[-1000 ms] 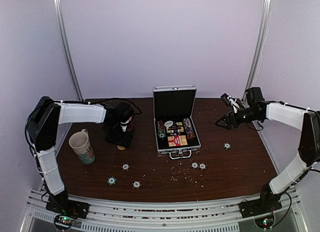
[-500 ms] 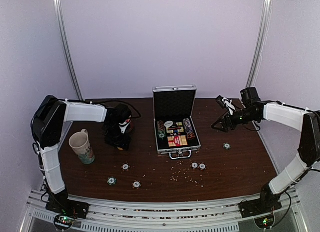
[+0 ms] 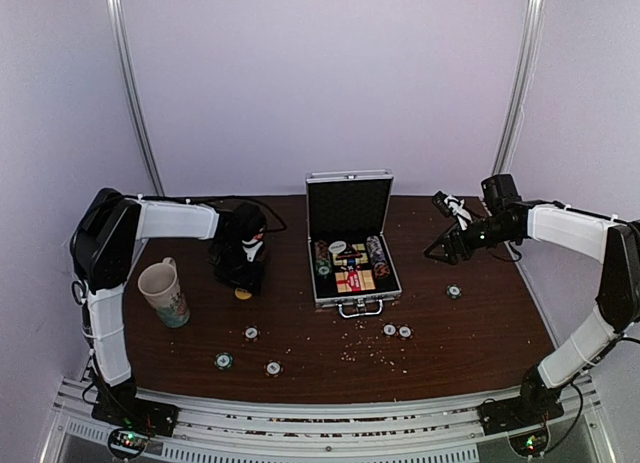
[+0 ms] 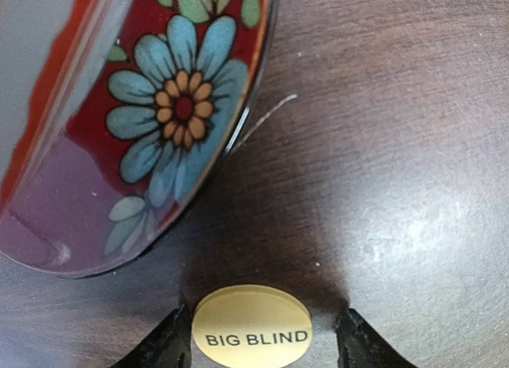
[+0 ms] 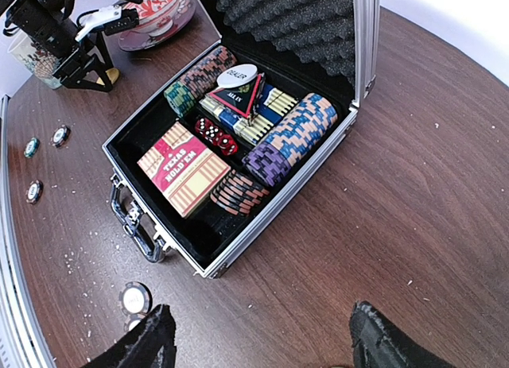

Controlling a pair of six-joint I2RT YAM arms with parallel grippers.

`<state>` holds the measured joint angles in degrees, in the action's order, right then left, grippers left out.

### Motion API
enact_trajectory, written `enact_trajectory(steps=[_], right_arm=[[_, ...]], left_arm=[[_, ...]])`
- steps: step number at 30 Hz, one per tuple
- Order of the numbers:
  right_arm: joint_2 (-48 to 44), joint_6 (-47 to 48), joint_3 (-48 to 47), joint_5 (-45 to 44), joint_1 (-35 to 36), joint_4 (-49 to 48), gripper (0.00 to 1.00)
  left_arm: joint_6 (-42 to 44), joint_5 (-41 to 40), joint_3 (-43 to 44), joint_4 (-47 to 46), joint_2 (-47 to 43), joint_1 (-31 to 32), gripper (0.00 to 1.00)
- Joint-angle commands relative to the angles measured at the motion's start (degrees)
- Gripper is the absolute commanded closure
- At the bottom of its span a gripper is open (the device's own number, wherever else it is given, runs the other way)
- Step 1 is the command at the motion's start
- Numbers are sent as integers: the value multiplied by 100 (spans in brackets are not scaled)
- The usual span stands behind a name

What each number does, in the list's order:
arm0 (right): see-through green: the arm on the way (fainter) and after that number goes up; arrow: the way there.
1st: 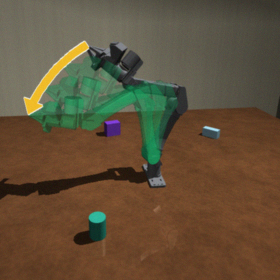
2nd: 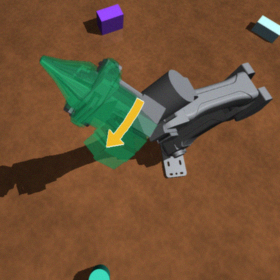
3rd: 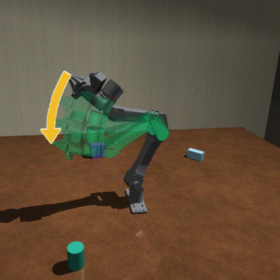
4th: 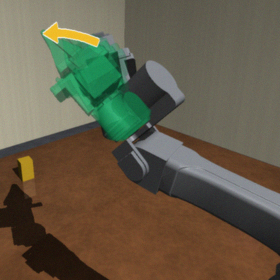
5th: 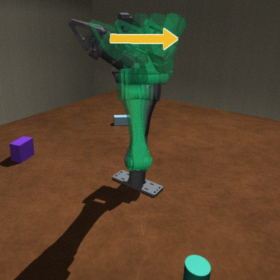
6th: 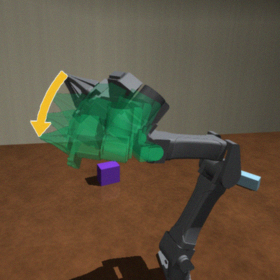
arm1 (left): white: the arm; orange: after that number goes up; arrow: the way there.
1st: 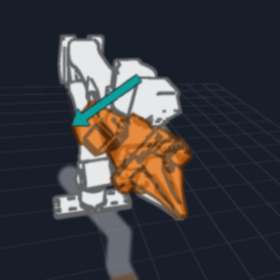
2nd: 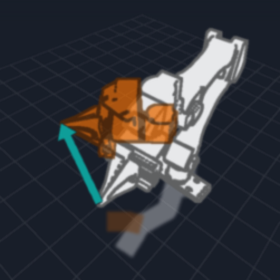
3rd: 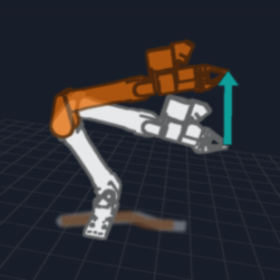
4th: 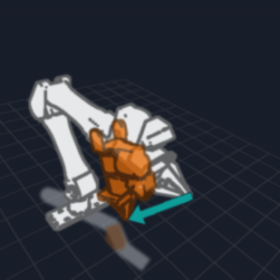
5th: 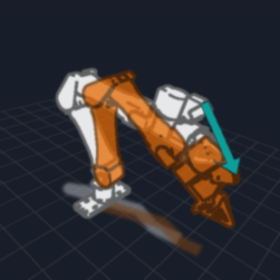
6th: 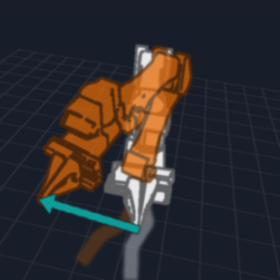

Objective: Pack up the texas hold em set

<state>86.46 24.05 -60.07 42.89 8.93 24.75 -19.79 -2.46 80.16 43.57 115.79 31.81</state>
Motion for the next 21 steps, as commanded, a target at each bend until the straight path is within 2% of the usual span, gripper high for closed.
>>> enact_trajectory(steps=[1, 21], right_arm=[[-132, 79, -163, -97, 26, 76, 24], [-41, 143, -201, -141, 39, 166, 24]], left_arm=[[111, 147, 25, 45, 44, -44, 39], [359, 204, -159, 239, -109, -37, 47]])
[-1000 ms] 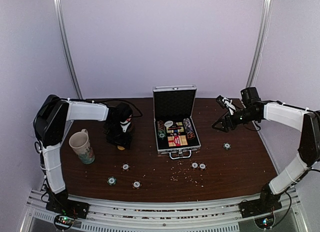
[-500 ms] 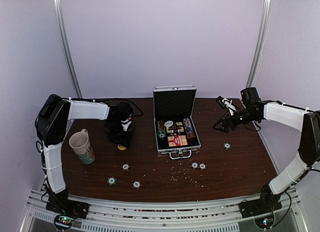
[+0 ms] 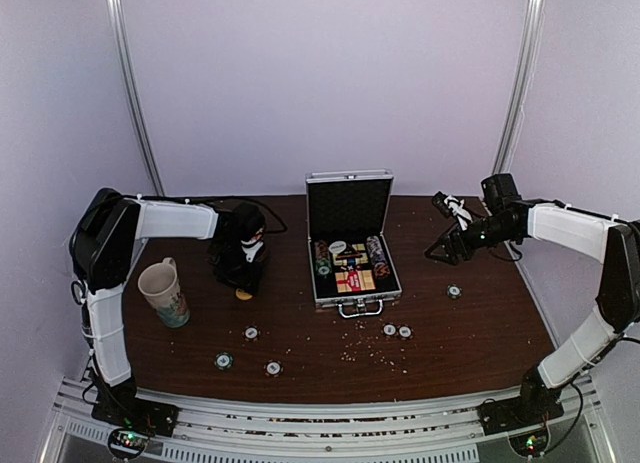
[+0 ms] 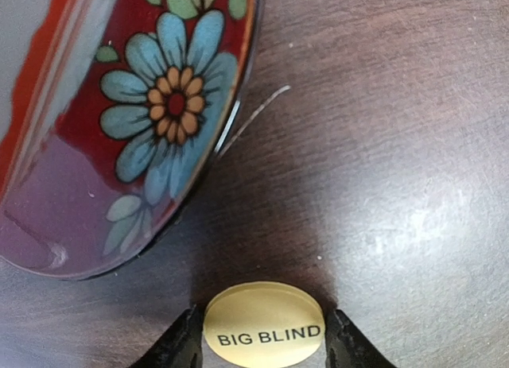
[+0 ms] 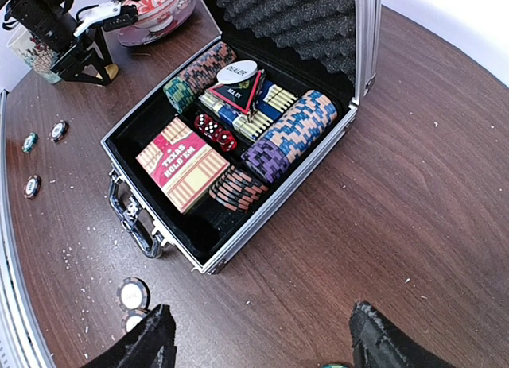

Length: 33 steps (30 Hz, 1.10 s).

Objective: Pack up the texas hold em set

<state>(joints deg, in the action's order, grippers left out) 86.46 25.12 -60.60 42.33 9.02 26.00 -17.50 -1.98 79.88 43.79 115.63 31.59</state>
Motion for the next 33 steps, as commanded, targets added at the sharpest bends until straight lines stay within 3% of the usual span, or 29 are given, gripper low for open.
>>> enact_trajectory(steps=[1, 12, 19, 27, 33], right_arm=[[-41, 36, -149, -84, 30, 45, 24], [-15, 47, -161, -106, 30, 63, 24], [-15, 69, -171, -130, 29, 67, 24], [-14, 69, -171, -137, 30, 73, 24], [-22, 56, -166, -130, 36, 72, 24]], left_arm=[[144, 162, -130, 217, -98, -14, 48], [149, 180, -115, 293, -401, 187, 54], [0, 355, 34, 256, -743, 748, 55], [-197, 893, 732, -685, -526, 1994, 55], [-366, 638, 1574, -1406, 158, 2233, 55]])
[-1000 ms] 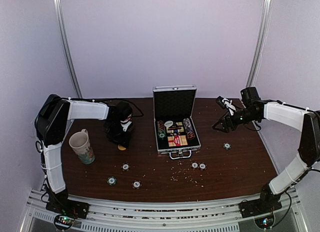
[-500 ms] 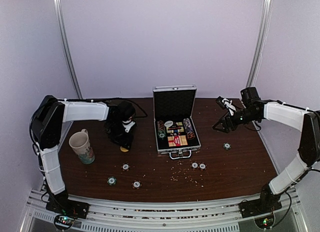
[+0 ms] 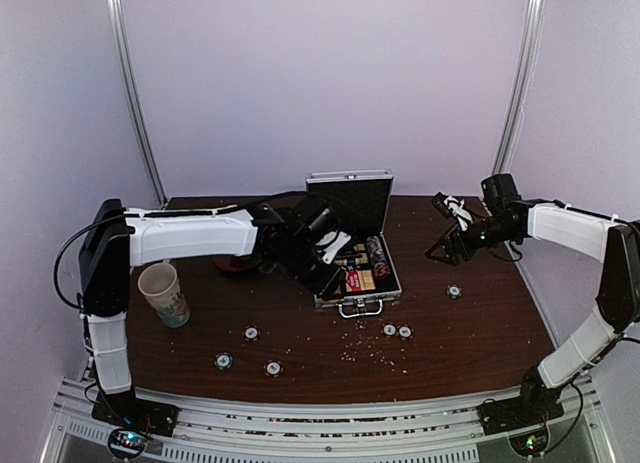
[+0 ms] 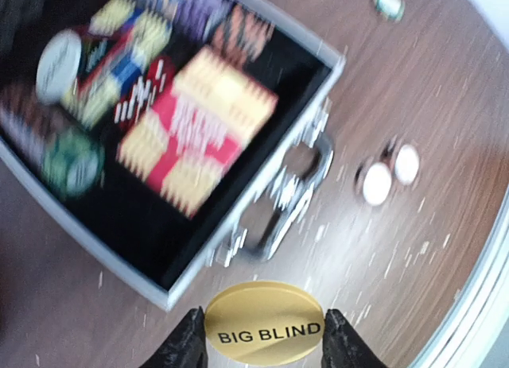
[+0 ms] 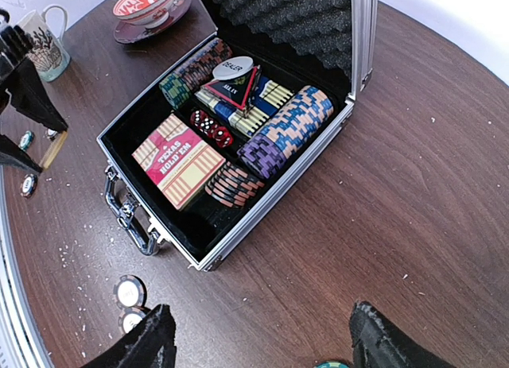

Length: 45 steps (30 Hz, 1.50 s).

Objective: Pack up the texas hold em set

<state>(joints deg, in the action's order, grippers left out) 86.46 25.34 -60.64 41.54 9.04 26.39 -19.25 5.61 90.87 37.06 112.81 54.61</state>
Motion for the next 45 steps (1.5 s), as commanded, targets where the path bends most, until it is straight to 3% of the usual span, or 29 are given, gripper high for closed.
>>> enact_trajectory(steps=[1, 12, 25, 32, 38, 45], right_arm=[[-23, 33, -160, -54, 29, 33, 24], [-32, 50, -160, -66, 28, 39, 24], [37, 85, -176, -80, 31, 77, 24], [68, 85, -175, -57, 31, 79, 24], [167, 35, -191, 12, 58, 77, 24], [50, -71, -263, -260, 90, 25, 23]], left_arm=[[-214, -191, 608, -853, 557, -72, 55], [-211, -478, 1832, -981, 1830, -73, 54], [-179, -772, 2073, -1011, 2240, -73, 53], [-96, -822, 2294, -803, 2429, -73, 47], [-79, -879, 2228, -740, 2254, -65, 42], [228, -1208, 1719, -746, 1370, 67, 41]])
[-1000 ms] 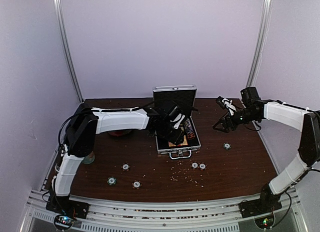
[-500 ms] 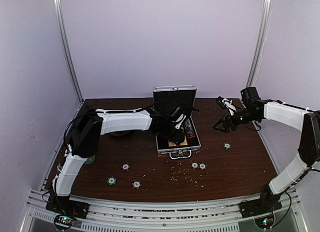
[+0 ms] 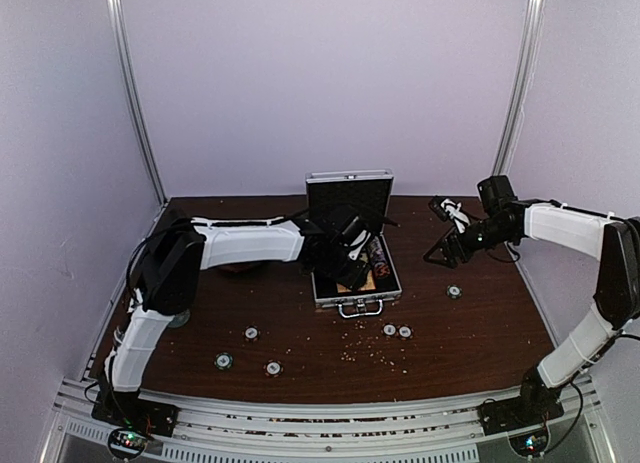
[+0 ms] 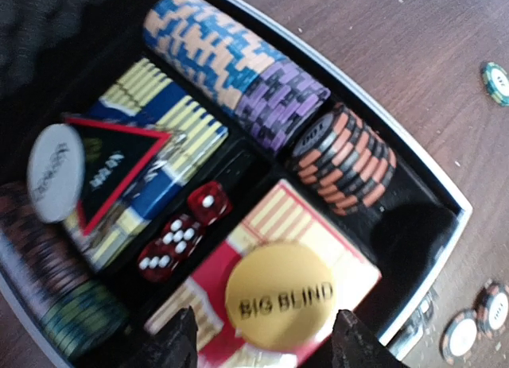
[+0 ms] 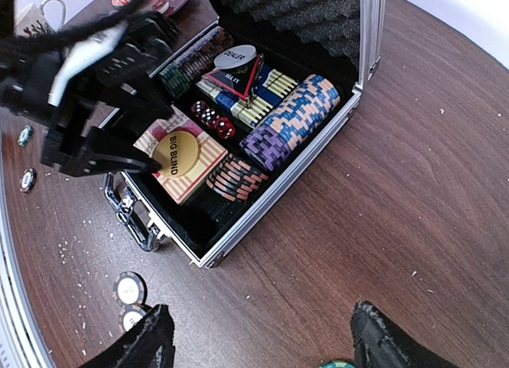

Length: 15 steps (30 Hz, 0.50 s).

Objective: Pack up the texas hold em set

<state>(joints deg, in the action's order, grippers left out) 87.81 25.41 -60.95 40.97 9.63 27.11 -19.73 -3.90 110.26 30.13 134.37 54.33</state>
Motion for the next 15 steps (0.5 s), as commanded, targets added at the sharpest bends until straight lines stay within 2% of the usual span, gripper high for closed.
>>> enact_trajectory(steps=[1, 7, 11, 15], right_arm=[[-131, -121, -265, -245, 30, -48, 22], [-342, -112, -795, -398, 83, 412, 22], [-403, 180, -1346, -568, 216, 1020, 22], [-498, 359, -1593, -844, 575, 1365, 21]], left_arm=[[329, -261, -315, -50, -948, 122, 41], [786, -172, -1247, -74, -2102, 171, 39], [1131, -503, -1851, -192, -2817, 166, 37], [1601, -1198, -2565, -549, -3416, 166, 28]])
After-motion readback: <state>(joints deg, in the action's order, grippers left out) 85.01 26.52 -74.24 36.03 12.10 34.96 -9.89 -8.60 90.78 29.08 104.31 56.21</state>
